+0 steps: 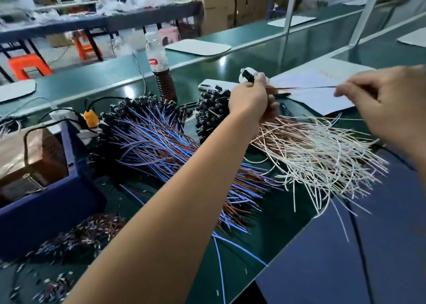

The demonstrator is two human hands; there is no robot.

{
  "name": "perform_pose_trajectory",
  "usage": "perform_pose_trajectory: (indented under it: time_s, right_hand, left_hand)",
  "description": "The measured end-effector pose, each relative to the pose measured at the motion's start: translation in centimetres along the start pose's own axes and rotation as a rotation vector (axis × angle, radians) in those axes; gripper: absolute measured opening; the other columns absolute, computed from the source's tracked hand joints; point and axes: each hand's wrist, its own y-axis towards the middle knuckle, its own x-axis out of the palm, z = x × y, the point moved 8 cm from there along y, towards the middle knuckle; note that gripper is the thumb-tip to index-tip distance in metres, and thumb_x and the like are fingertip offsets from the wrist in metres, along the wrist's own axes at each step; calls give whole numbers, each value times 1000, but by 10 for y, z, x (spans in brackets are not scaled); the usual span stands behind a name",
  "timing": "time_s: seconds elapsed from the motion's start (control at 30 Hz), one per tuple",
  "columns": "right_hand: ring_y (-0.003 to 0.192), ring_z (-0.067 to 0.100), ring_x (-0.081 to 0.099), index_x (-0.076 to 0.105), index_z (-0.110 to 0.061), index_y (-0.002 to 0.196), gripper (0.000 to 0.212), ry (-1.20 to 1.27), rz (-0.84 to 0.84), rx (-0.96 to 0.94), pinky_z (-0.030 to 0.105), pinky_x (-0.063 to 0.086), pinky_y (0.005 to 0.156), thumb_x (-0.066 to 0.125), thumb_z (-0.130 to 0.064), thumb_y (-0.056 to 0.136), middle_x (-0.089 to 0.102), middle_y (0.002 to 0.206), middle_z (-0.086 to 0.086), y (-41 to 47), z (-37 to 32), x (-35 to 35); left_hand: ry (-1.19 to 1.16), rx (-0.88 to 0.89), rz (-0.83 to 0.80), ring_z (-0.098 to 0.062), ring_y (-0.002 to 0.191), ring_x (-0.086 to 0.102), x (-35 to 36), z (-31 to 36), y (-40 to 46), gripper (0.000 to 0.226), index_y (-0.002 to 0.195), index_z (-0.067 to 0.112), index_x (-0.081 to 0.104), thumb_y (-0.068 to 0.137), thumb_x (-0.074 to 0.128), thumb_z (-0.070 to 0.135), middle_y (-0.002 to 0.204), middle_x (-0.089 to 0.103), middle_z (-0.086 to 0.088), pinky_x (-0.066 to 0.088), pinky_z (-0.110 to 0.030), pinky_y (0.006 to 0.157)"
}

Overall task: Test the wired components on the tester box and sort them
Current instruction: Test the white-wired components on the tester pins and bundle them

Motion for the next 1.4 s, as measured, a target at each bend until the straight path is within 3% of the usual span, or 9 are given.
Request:
perform_pose_trajectory:
  time_s: [0.13, 0.23, 0.37, 0.5, 0.6, 0.73, 0.87, 1.23, 1.4]
  right_hand:
    - [75, 43, 64, 81, -15, 104, 31, -123, -7, 10, 40, 47, 61, 61, -39, 104, 73, 80, 19, 3, -6, 34]
    - [112, 38, 57, 66, -22, 137, 57, -258, -300, 61, 49, 50, 88, 33, -57, 105, 68, 119, 17, -10, 3, 92]
    - [160, 23, 4, -7, -26, 166, 104, -292, -842, 105, 64, 5, 126, 0, -87, 81, 0, 174, 1, -50, 22, 166]
    - [160, 17, -6, -11, -26, 165, 114, -259, -796, 152, 65, -10, 123, -2, -92, 73, -11, 173, -4, -39, 23, 163]
    - [160, 19, 7, 7, -19, 167, 108, -145, -660, 137, 56, 4, 128, 17, -87, 83, 6, 174, 1, -24, -2, 147]
    - [119, 29, 64, 70, -18, 131, 48, 40, -359, -49, 40, 51, 99, 65, -50, 97, 71, 130, 9, -21, -76, 123]
    - [78, 31, 69, 77, -18, 92, 15, 220, -204, -185, 41, 55, 72, 67, -28, 91, 77, 88, 9, -43, -171, 109]
    - [77, 38, 69, 70, -19, 86, 5, 415, -598, -667, 38, 51, 57, 69, -25, 85, 73, 82, 8, -169, -449, 154]
    - [82, 38, 67, 68, -19, 92, 11, 495, -729, -700, 46, 59, 70, 63, -29, 94, 69, 89, 9, -215, -525, 171]
  left_hand:
    - [-98, -44, 46, -19, 40, 56, -7, -4, 10, 31, 81, 0, 51, 108, 54, 15, 59, 56, -11, 55, -27, 41]
    - [-125, -80, 69, -24, 62, 70, -18, -17, 18, 16, 97, -9, 61, 103, 59, 6, 82, 68, -21, 64, -32, 59]
    - [-238, -123, 100, -32, 106, 71, -26, -37, 13, 6, 100, -6, 62, 100, 58, -2, 117, 67, -26, 60, -35, 94]
    - [-231, -71, 132, -26, 97, 72, -22, -36, 2, 19, 115, -5, 57, 96, 57, -1, 112, 66, -20, 58, -37, 99]
    - [-204, -46, 138, -21, 74, 69, -26, -30, -11, 9, 99, -4, 60, 95, 53, -1, 92, 68, -15, 61, -34, 84]
    - [-218, 6, 68, -17, 54, 66, -55, -20, -42, 14, 103, -9, 63, 96, 51, -5, 73, 70, -13, 56, -22, 53]
    - [-166, 145, 99, -13, 43, 59, -118, -6, -78, 9, 94, 2, 63, 99, 55, 2, 58, 67, -4, 48, -19, 41]
    - [380, 394, 622, -13, 42, 49, -397, 0, -229, 40, 61, 12, 60, 101, 60, 16, 49, 56, 4, 42, -25, 45]
    - [891, 255, 1025, -25, 79, 65, -486, 9, -285, 18, 77, 16, 67, 93, 65, 24, 74, 69, -1, 46, -32, 71]
